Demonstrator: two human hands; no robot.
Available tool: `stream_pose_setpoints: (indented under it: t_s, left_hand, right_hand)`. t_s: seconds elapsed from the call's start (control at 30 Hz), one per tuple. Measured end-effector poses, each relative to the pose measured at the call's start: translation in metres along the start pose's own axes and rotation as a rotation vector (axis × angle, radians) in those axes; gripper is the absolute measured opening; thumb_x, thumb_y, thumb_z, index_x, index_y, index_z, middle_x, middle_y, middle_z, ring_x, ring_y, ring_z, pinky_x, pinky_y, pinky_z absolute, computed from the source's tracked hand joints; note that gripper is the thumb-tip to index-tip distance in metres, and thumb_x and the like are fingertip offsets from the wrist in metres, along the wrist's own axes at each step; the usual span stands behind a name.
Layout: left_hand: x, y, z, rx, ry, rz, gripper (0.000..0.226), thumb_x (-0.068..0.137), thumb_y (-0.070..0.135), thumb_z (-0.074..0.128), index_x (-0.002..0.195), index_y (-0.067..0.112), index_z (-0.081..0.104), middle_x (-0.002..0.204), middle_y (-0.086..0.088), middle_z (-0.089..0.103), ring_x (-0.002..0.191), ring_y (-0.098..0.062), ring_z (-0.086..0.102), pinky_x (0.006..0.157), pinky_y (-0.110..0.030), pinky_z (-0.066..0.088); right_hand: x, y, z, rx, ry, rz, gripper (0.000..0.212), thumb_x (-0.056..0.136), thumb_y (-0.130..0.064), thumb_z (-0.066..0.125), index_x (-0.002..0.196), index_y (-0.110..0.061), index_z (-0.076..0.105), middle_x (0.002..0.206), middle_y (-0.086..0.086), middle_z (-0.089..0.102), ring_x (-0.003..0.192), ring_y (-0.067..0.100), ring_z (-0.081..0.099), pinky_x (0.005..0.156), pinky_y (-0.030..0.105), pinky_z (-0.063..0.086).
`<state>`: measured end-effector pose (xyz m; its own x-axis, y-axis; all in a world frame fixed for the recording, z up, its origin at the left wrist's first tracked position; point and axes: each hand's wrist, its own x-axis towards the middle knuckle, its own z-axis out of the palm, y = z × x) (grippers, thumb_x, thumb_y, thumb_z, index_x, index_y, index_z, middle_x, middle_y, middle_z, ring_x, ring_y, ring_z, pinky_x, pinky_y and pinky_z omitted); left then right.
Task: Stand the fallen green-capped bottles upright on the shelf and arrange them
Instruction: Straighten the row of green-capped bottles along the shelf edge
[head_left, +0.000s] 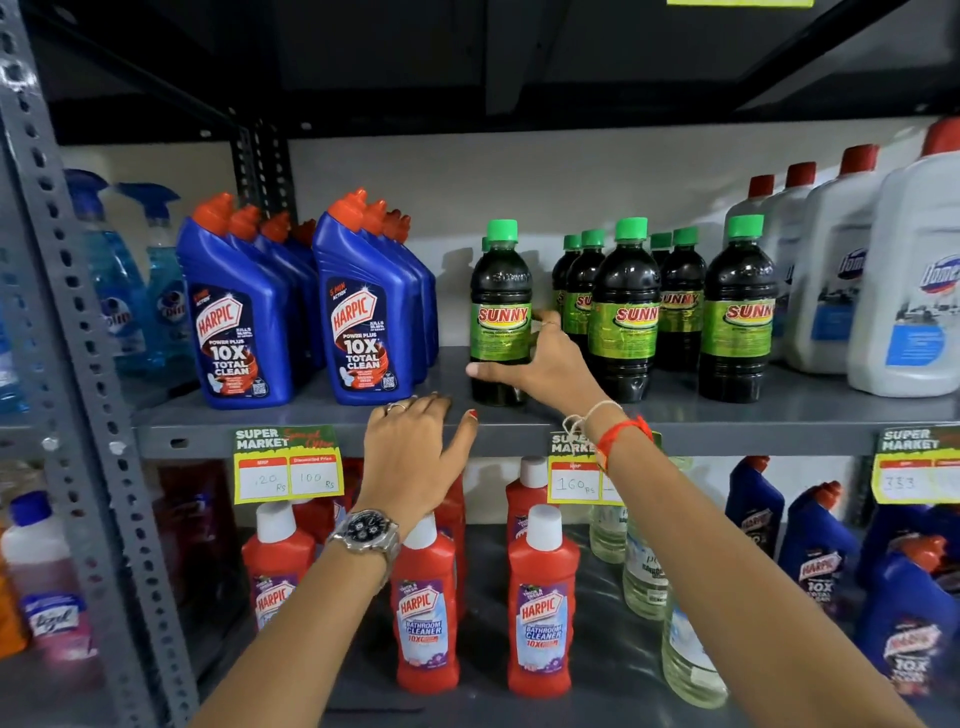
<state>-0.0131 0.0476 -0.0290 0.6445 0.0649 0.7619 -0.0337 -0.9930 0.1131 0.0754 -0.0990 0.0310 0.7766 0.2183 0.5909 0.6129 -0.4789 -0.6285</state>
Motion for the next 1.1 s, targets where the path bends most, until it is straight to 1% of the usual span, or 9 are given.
stream_pose_setpoints:
  t_s: [0.1,0.2,0.27,0.33,0.4,0.53,0.7,0.87,1.1]
  left_hand:
    - [0.003,-0.002,-0.006,-0.042,-0.050,-0.046,0.061,0.084,0.055,0.035,0.128,0.016,0.050,0.109,-0.006,0.069,0.098,-0.023,0.062,0.084,-0.035,0.043]
    - [0.015,0.008,-0.012,-0.284,-0.102,-0.167,0.070,0.080,0.052,0.050,0.139,0.018,0.035,0.132,-0.005,0.057,0.115,-0.025,0.056,0.089,-0.036,0.042]
    - [0.032,0.019,-0.011,-0.504,-0.156,-0.221,0.079,0.076,0.043,0.063,0.142,0.017,0.028,0.142,-0.006,0.047,0.125,-0.025,0.048,0.100,-0.039,0.039]
    - [0.052,0.026,-0.009,-0.684,-0.242,-0.293,0.093,0.071,0.033,0.073,0.144,0.015,0.020,0.147,-0.009,0.038,0.131,-0.025,0.042,0.109,-0.043,0.035]
    - [0.069,0.028,-0.005,-0.781,-0.319,-0.361,0.101,0.065,0.027,0.079,0.144,0.011,0.018,0.147,-0.012,0.037,0.131,-0.026,0.041,0.110,-0.045,0.034]
    - [0.081,0.028,0.003,-0.851,-0.319,-0.400,0.078,0.059,0.018,0.084,0.126,0.009,0.045,0.127,-0.009,0.059,0.115,-0.023,0.056,0.104,-0.044,0.042]
    - [0.079,0.022,0.007,-0.983,-0.323,-0.416,0.060,0.059,0.011,0.082,0.114,0.014,0.057,0.119,-0.008,0.065,0.105,-0.016,0.060,0.099,-0.035,0.045]
    - [0.079,0.022,0.006,-1.064,-0.372,-0.444,0.066,0.065,0.004,0.077,0.126,0.006,0.051,0.124,-0.012,0.061,0.114,-0.021,0.057,0.106,-0.040,0.041]
    - [0.078,0.024,0.003,-1.097,-0.387,-0.443,0.064,0.068,-0.001,0.073,0.127,0.005,0.049,0.128,-0.015,0.059,0.119,-0.024,0.054,0.108,-0.042,0.038]
  right_hand:
    - [-0.019,0.015,-0.019,0.106,0.153,-0.020,0.074,0.060,-0.049,0.080,0.118,-0.023,0.043,0.106,-0.004,0.060,0.084,0.010,0.058,0.075,0.025,0.047]
    - [-0.038,0.032,-0.035,0.153,0.308,0.026,0.045,0.070,-0.025,0.079,0.104,-0.024,0.050,0.074,-0.010,0.062,0.066,0.002,0.059,0.068,0.018,0.051]
    - [-0.042,0.036,-0.048,0.111,0.438,0.032,0.035,0.070,-0.016,0.078,0.093,-0.023,0.052,0.068,-0.009,0.056,0.060,-0.001,0.053,0.062,0.011,0.044]
    - [-0.041,0.036,-0.063,0.065,0.541,0.058,0.041,0.066,-0.016,0.080,0.094,-0.019,0.051,0.082,-0.004,0.054,0.072,0.008,0.054,0.066,0.018,0.042]
    - [-0.037,0.039,-0.075,-0.064,0.582,0.112,0.060,0.061,-0.022,0.084,0.107,-0.014,0.047,0.107,0.005,0.052,0.099,0.022,0.051,0.078,0.031,0.043]
    - [-0.023,0.055,-0.091,-0.224,0.376,0.196,0.099,0.056,-0.030,0.087,0.132,-0.002,0.030,0.131,0.020,0.044,0.123,0.037,0.040,0.099,0.043,0.037]
    - [-0.004,0.076,-0.096,0.109,0.024,0.269,0.100,0.057,-0.019,0.088,0.135,-0.004,0.027,0.128,0.012,0.054,0.121,0.028,0.049,0.101,0.032,0.038]
    - [-0.002,0.081,-0.093,0.014,0.033,0.245,0.084,0.050,-0.041,0.088,0.118,-0.013,0.047,0.115,0.007,0.063,0.107,0.025,0.059,0.087,0.029,0.044]
    - [-0.006,0.073,-0.090,-0.163,0.121,0.189,0.091,0.043,-0.057,0.084,0.111,-0.012,0.044,0.106,0.009,0.065,0.099,0.031,0.061,0.077,0.033,0.046]
